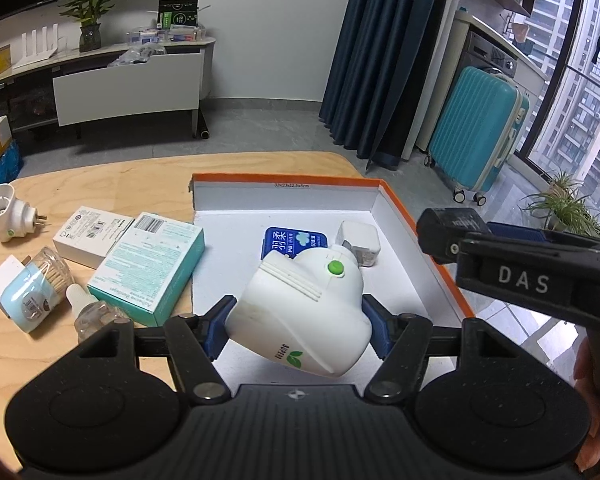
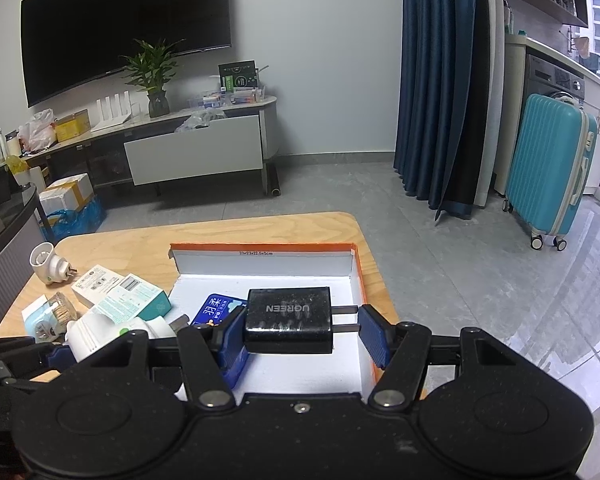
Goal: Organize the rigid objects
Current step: 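Lower the black charger into the box with the right tool while the left tool releases the diffuser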
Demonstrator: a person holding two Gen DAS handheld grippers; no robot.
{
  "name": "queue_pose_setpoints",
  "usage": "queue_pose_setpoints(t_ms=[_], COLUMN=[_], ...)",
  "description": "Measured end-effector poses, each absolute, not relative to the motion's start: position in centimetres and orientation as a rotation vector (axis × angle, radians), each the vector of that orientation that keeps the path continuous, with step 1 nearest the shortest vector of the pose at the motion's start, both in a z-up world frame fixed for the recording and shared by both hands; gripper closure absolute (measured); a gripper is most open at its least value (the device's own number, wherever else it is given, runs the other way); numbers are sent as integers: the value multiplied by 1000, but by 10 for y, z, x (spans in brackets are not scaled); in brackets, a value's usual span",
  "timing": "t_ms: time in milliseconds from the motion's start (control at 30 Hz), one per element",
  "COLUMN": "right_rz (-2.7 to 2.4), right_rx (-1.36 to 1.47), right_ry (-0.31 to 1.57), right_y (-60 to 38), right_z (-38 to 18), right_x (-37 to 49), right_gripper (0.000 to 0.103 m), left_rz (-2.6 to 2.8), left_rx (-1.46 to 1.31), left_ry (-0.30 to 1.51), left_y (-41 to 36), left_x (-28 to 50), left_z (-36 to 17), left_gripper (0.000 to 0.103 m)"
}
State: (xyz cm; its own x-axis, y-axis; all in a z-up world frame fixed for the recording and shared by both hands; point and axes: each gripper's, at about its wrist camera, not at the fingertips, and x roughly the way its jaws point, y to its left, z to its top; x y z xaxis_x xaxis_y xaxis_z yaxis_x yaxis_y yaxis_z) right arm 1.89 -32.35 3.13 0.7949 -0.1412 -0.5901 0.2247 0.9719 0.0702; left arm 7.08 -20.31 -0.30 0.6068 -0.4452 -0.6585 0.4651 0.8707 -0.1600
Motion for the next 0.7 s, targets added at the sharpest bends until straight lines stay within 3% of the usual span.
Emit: queue_pose_setpoints(t_ms=[700], right_rz=[-184], right_rx=[136], right_ry=[665], right_y=[-329], right_z=[24], right_x=[35], right_gripper=[30], left_rz=[-581], left_rx=[73], left_ry=[780], left_y=[-219], left_x=[68], left_z=[-16], left_gripper=[36])
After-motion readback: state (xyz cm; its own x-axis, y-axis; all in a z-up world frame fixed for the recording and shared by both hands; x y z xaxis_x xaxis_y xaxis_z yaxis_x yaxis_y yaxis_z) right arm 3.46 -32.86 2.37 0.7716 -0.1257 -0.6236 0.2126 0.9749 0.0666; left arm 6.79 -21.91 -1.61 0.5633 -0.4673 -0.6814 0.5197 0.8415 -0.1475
